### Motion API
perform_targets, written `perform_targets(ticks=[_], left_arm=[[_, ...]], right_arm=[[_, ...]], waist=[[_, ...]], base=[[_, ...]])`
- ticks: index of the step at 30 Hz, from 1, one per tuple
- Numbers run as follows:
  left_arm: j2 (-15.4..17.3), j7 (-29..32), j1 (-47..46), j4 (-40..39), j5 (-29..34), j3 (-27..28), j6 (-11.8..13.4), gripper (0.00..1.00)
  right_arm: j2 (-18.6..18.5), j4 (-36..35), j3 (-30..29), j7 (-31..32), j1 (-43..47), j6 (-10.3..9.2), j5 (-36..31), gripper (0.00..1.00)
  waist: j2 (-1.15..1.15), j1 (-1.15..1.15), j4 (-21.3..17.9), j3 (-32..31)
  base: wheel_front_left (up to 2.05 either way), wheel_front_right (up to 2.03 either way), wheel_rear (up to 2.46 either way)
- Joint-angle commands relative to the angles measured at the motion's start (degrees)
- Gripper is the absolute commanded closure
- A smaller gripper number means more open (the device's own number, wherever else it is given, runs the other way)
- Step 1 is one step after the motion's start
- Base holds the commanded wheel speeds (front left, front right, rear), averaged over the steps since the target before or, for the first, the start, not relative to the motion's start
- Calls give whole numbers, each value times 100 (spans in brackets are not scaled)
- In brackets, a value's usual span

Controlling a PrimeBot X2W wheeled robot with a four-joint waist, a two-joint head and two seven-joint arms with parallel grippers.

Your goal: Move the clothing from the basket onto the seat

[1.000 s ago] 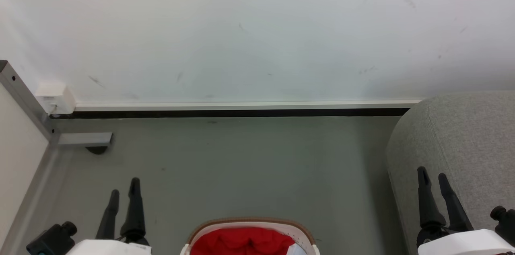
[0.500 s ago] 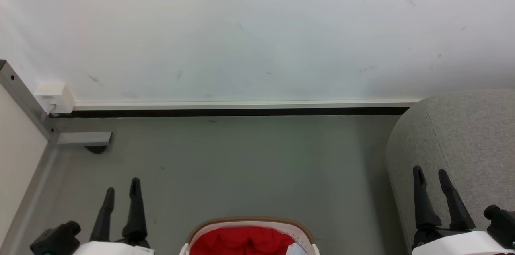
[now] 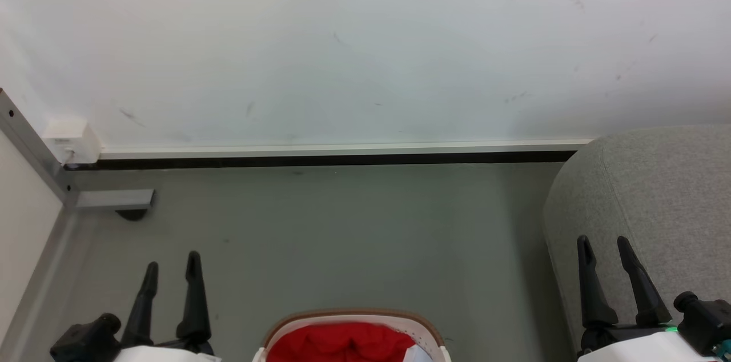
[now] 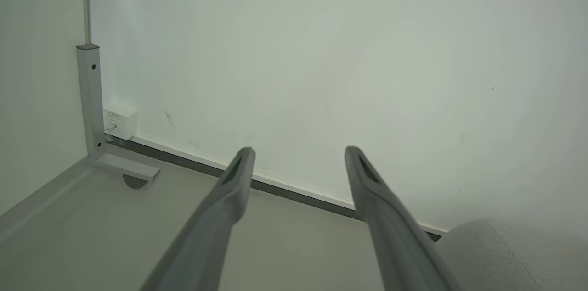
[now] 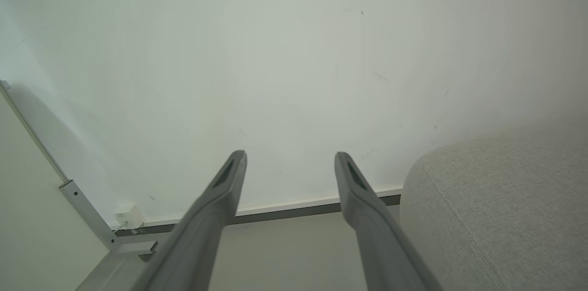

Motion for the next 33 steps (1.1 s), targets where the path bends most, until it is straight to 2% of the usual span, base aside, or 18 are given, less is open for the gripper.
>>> perform_targets(ticks=[1, 33], left_arm=[[52, -56, 27, -67, 186, 2, 23, 0], [60, -413, 119, -215, 1576, -93, 133, 0]], right_arm=[[-59, -34, 16, -55, -7, -8, -131, 0], [-62, -118, 212, -413, -20, -11, -1363, 0]], waist=[[0, 0, -7, -5], [0, 0, -46, 22]], base=[[0, 0, 0], [0, 0, 0]])
